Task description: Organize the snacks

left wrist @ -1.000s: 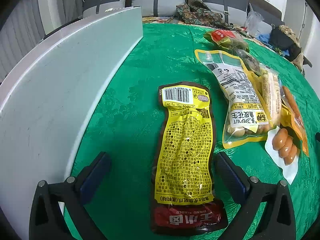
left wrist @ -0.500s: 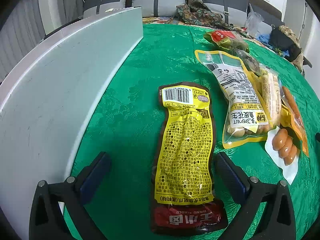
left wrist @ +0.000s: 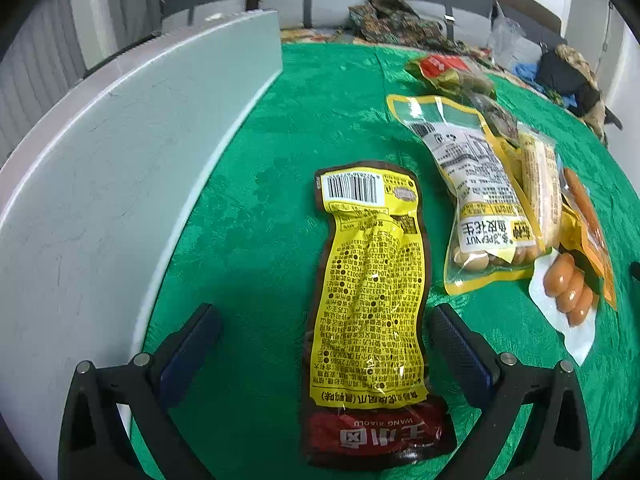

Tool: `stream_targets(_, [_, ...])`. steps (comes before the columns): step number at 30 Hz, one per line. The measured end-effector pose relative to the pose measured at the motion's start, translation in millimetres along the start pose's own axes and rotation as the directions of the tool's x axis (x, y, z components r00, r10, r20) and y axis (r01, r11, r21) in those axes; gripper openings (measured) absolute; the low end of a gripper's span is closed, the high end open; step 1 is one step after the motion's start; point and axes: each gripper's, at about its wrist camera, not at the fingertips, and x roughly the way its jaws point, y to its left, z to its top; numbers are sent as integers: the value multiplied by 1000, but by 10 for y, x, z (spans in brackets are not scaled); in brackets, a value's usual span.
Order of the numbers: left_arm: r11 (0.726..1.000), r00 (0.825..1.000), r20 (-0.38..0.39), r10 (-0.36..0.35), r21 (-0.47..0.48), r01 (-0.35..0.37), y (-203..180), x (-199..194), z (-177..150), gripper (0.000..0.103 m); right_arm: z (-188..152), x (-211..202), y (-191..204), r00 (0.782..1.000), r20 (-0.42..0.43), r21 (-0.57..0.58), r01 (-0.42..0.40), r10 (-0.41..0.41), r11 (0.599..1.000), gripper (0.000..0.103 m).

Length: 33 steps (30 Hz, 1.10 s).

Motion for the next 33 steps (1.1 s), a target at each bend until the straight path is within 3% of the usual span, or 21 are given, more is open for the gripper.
stream_targets(1, [1000, 1000, -12, -4, 3, 4, 6, -3, 14, 100, 1, 1, 0, 1000, 0, 0, 0, 0, 1000, 88])
stream_targets(2, [1000, 1000, -16, -10, 11, 10, 10, -32, 23, 91, 0, 1, 0, 1000, 0, 0, 0, 0, 1000, 88])
stream_targets(4, [999, 999, -15, -28, 36, 29, -8, -83, 31, 72, 0, 0, 1, 1000, 0, 0, 0, 0, 1000, 88])
stream_targets(5, [998, 999, -13, -40, 54, 41, -26, -111, 32, 54, 0, 1, 0, 1000, 0, 0, 0, 0, 1000, 88])
stream_targets(7, [997, 999, -13, -51, 62, 52, -36, -157, 37, 45, 0, 2, 0, 1000, 0, 0, 0, 0, 1000, 88])
stream_targets(9, [994, 994, -17, -109, -2, 109, 52, -187, 51, 35, 0, 1, -1, 1000, 0, 0, 0, 0, 1000, 89])
stream_targets(12, [989, 990, -16, -140, -49, 139, 120, -213, 12, 34, 41, -1, 4, 999, -40, 23, 1, 0, 1000, 88])
stream_targets(14, [990, 991, -4, -136, -32, 136, 97, -231, -40, 34, 141, -37, 48, 988, -89, 125, -115, 126, 986, 87])
stream_targets(15, [991, 991, 3, -131, -18, 131, 78, -246, -58, 34, 217, -64, 134, 966, -88, 189, -224, 244, 956, 86])
stream_targets(18, [993, 993, 14, -116, -1, 116, 34, -264, -84, 34, 486, 23, 551, 918, -137, 229, -337, 373, 913, 85])
stream_targets(21, [995, 995, 24, -101, 13, 101, 19, -288, -145, 35, 769, 333, 1016, 903, -229, 280, -297, 364, 913, 86])
stream_targets(23, [995, 995, 28, -94, 31, 93, 3, -301, -153, 34, 904, 533, 1368, 911, -303, 215, -220, 279, 952, 88])
stream_targets(24, [995, 995, 33, -95, 38, 94, 5, -319, -159, 32, 949, 554, 1547, 929, -317, 111, -163, 190, 980, 85])
stream_targets(25, [994, 994, 39, -106, 38, 105, 21, -347, -168, 31, 949, 577, 1723, 933, -331, 8, -149, 144, 989, 84])
stream_targets(27, [988, 987, 54, -153, 28, 151, 76, -411, -181, 28, 967, 535, 1670, 929, -327, 40, -170, 174, 985, 43])
stream_targets(29, [984, 982, 60, -178, 13, 178, 121, -434, -193, 28, 970, 516, 1420, 903, -342, 153, -219, 259, 964, 40])
stream_targets(31, [979, 977, 65, -203, -17, 204, 162, -442, -192, 28, 941, 485, 1193, 896, -332, 205, -236, 294, 950, 38])
stream_targets(33, [971, 970, 76, -231, -48, 235, 200, -483, -180, 28, 907, 397, 921, 865, -284, 325, -318, 413, 890, 38])
